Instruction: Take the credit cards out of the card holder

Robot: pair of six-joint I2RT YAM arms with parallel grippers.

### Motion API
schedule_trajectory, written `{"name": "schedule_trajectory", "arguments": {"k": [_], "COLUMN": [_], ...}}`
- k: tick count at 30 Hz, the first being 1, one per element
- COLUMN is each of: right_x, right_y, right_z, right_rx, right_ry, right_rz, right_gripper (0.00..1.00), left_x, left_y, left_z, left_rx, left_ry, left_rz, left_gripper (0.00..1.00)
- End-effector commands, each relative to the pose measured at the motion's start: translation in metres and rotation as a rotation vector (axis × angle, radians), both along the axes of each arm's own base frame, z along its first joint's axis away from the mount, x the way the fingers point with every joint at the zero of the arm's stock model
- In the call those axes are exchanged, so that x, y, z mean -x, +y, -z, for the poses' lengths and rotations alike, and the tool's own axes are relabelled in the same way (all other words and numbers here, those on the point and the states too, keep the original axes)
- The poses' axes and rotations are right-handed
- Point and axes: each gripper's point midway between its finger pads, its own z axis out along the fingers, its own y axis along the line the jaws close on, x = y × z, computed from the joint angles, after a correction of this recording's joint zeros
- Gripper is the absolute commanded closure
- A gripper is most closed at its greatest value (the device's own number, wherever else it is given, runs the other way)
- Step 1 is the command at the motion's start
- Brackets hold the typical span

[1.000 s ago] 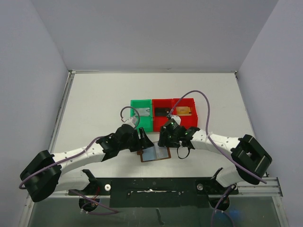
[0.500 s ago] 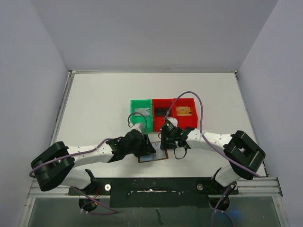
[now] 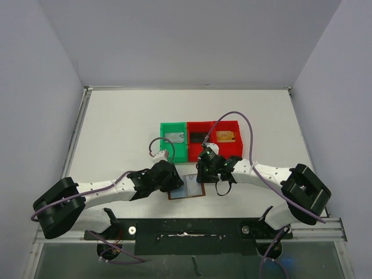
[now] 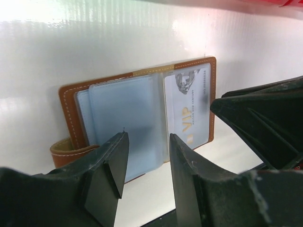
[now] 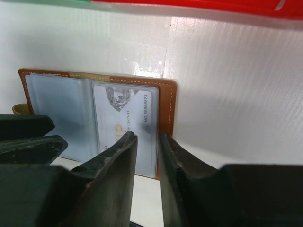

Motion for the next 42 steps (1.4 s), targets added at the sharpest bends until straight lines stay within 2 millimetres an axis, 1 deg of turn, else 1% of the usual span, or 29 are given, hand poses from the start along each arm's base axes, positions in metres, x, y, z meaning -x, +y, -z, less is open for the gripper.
{"name": "schedule_trajectory", "arguments": {"k": [1, 4, 7, 10, 15, 19, 22, 23, 26, 27, 28, 29, 33, 35, 36, 42], "right_x": [-0.011, -0.011, -0.012, -0.013, -0.012, -0.013, -0.016, -0.016, -0.012, -0.011, -0.011, -0.011, -0.010, -0.009, -0.008, -0.012], "right_y": [0.011, 0.020, 0.029, 0.033, 0.028, 0.019, 0.011, 0.010, 0.014, 0.017, 0.020, 0.022, 0.028, 0.034, 0.040, 0.063], "right_z": [-0.022, -0.023, -0.020, -0.012, 0.001, -0.001, -0.004, -0.004, -0.001, 0.001, 0.002, 0.002, 0.002, -0.001, -0.005, -0.042], "right_rx": [-0.043, -0.079, -0.109, -0.095, -0.050, -0.014, 0.003, -0.001, -0.026, -0.037, -0.045, -0.049, -0.078, -0.110, -0.147, -0.321], "right_ry": [-0.051, -0.047, -0.036, -0.011, 0.020, 0.003, -0.018, -0.019, -0.006, 0.000, 0.001, -0.002, 0.007, 0.021, 0.023, -0.034], "right_rz": [-0.003, -0.025, -0.049, -0.063, -0.045, -0.029, -0.021, -0.020, -0.042, -0.053, -0.061, -0.062, -0.054, -0.069, -0.081, -0.114], "right_gripper": [0.72, 0.70, 0.69, 0.70, 0.70, 0.66, 0.60, 0.59, 0.59, 0.60, 0.65, 0.66, 0.65, 0.65, 0.65, 0.67], "left_x": [-0.008, -0.007, -0.004, 0.000, 0.005, 0.007, 0.009, 0.009, 0.010, 0.010, 0.010, 0.010, 0.012, 0.013, 0.013, 0.014], "left_y": [0.011, 0.016, 0.019, 0.019, 0.026, 0.031, 0.034, 0.035, 0.037, 0.037, 0.037, 0.038, 0.038, 0.037, 0.037, 0.038], "left_z": [-0.008, -0.008, 0.000, 0.009, 0.024, 0.030, 0.031, 0.031, 0.030, 0.030, 0.030, 0.030, 0.031, 0.031, 0.032, 0.031], "left_rx": [-0.020, -0.025, -0.029, -0.046, -0.089, -0.106, -0.109, -0.109, -0.109, -0.106, -0.105, -0.103, -0.100, -0.090, -0.088, -0.078], "left_ry": [-0.052, -0.062, -0.052, -0.025, 0.009, 0.020, 0.021, 0.020, 0.019, 0.019, 0.018, 0.018, 0.023, 0.024, 0.025, 0.023], "left_rz": [-0.054, -0.060, -0.055, -0.044, -0.048, -0.056, -0.062, -0.064, -0.069, -0.070, -0.069, -0.069, -0.065, -0.063, -0.062, -0.072], "left_gripper": [0.61, 0.63, 0.64, 0.71, 0.78, 0.81, 0.81, 0.81, 0.82, 0.82, 0.82, 0.83, 0.85, 0.87, 0.87, 0.88]}}
